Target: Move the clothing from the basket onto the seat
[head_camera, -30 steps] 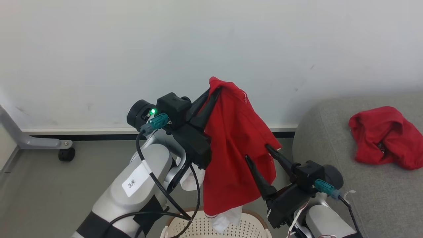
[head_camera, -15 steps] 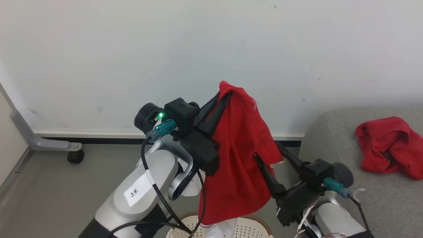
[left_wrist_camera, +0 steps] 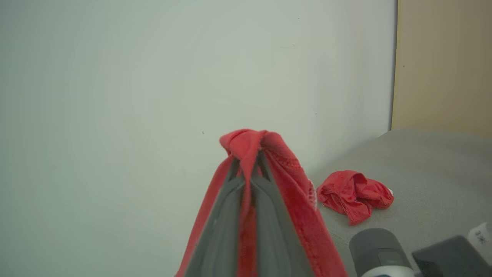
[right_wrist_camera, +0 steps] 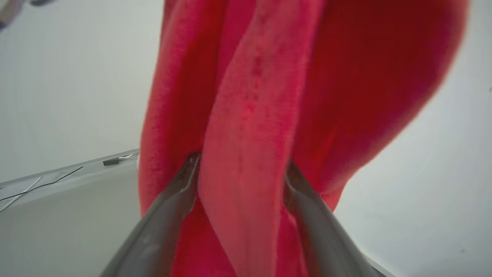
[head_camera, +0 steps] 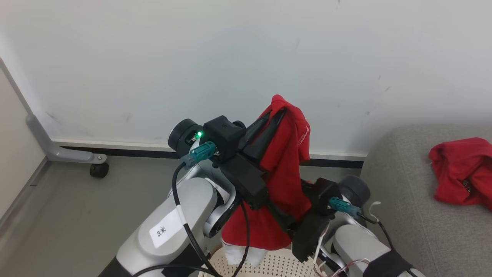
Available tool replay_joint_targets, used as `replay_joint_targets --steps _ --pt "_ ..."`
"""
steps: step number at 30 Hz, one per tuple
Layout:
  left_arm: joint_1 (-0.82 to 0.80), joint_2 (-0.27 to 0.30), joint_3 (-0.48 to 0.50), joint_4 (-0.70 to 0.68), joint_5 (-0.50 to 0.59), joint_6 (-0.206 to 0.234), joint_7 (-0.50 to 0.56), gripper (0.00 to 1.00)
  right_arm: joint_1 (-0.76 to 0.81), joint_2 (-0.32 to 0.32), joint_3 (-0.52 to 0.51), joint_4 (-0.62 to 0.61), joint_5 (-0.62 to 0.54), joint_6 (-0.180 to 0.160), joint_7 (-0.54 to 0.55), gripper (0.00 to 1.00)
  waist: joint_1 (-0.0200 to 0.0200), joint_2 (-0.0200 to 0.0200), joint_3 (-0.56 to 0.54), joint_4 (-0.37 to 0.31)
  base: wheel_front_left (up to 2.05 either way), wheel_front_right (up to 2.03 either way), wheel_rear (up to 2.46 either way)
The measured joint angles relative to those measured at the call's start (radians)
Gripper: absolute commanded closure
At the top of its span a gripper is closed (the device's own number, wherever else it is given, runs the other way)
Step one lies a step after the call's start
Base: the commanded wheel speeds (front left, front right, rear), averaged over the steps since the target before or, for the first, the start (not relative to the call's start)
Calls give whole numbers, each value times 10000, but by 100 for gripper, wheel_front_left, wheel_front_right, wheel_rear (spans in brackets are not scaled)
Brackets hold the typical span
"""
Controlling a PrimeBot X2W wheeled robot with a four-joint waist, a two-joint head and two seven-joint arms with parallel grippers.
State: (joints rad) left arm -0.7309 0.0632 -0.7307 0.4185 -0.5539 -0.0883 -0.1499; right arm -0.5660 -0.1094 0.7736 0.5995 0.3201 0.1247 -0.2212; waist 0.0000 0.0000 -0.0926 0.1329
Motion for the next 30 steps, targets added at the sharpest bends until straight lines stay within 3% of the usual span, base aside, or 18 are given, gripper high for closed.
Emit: replay_joint_targets --steps 1,2,3,5,15,16,17,18,19,20,21,30 --pt "25 0 -13 -36 -12 2 2 100 -128 50 127 61 54 0 0 0 0 0 21 22 0 0 0" --pt "32 2 -27 -54 -12 2 17 100 -233 79 219 144 100 0 0 24 0 0 39 40 0 0 0" --pt "35 2 -31 -77 -29 4 79 100 -334 84 334 228 130 0 0 58 0 0 57 57 0 0 0" --pt "55 -2 -46 -117 -63 8 96 100 -523 84 510 391 169 0 -2 100 0 0 90 87 0 0 0" --pt "569 493 326 111 -207 280 174 100 -911 61 1012 635 773 0 -102 100 0 0 152 -115 0 0 0" --pt "666 543 376 155 -263 284 174 83 -930 27 1014 604 821 0 -107 100 0 0 149 -171 0 0 0" --pt "770 575 430 192 -332 303 173 45 -954 -35 1009 568 884 0 -136 100 0 0 145 -233 0 0 0" --pt "882 612 485 203 -474 347 169 24 -985 -109 997 525 980 0 -157 100 0 0 141 -297 0 0 0" --pt "987 644 514 228 -554 359 161 22 -1016 -198 974 479 1091 0 -182 100 0 0 136 -366 0 0 0" --pt "1094 679 545 261 -569 359 159 4 -1031 -295 940 426 1170 0 -184 100 0 0 130 -441 0 0 0" --pt "1198 717 579 288 -604 362 148 0 -1034 -399 915 374 1202 0 -192 100 0 0 123 -518 0 0 0" --pt "2059 961 675 339 -757 359 -211 0 -1036 -1275 470 -4 1304 0 -240 100 0 0 38 -1393 0 0 0"
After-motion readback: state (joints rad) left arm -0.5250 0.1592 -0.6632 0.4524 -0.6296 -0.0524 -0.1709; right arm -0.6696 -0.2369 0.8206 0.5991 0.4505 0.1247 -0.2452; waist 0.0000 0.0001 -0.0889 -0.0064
